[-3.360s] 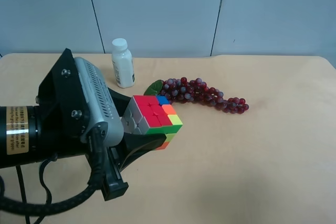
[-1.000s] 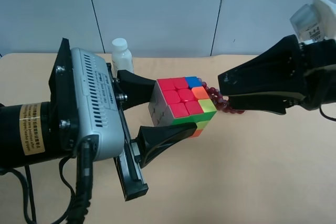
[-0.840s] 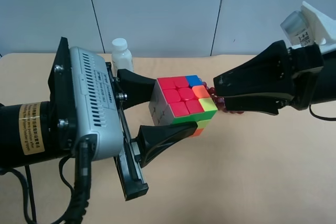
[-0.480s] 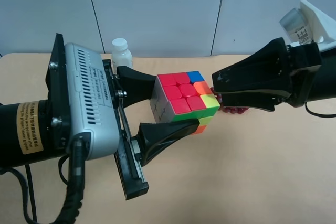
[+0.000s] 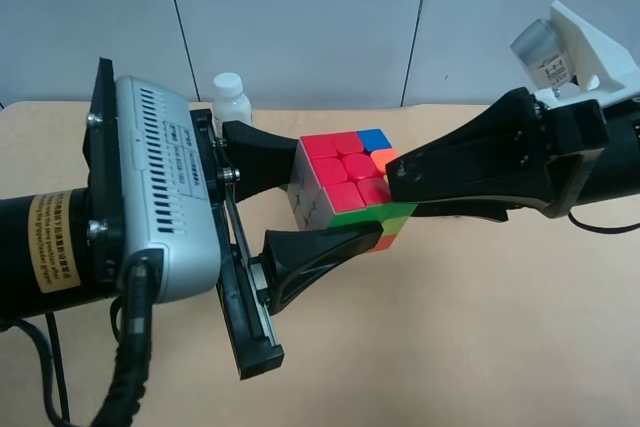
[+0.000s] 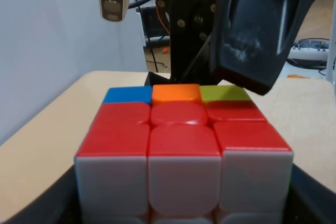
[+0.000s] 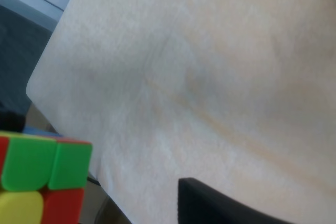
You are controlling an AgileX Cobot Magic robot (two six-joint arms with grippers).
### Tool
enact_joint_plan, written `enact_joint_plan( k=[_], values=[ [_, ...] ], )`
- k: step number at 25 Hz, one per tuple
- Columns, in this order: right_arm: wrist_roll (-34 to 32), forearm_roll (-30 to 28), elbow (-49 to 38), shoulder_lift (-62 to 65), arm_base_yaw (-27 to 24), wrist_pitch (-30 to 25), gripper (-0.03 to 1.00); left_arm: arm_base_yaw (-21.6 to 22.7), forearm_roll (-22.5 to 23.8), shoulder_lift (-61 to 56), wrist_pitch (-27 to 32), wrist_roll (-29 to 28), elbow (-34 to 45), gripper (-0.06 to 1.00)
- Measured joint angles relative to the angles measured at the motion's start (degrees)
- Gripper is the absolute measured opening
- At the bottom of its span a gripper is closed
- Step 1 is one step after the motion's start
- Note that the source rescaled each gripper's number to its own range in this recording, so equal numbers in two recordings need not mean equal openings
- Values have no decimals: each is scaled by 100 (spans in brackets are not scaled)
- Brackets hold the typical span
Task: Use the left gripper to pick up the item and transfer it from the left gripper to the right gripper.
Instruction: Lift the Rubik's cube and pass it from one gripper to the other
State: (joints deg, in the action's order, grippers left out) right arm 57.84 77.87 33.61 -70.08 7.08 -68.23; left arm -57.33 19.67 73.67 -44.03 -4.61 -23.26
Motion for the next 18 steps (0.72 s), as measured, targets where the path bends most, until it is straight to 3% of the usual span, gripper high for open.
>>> enact_joint_plan(
  k=[18],
  values=[
    [63, 281, 0, 0, 0, -5, 100, 0, 1, 0, -142, 0, 0, 0]
  ],
)
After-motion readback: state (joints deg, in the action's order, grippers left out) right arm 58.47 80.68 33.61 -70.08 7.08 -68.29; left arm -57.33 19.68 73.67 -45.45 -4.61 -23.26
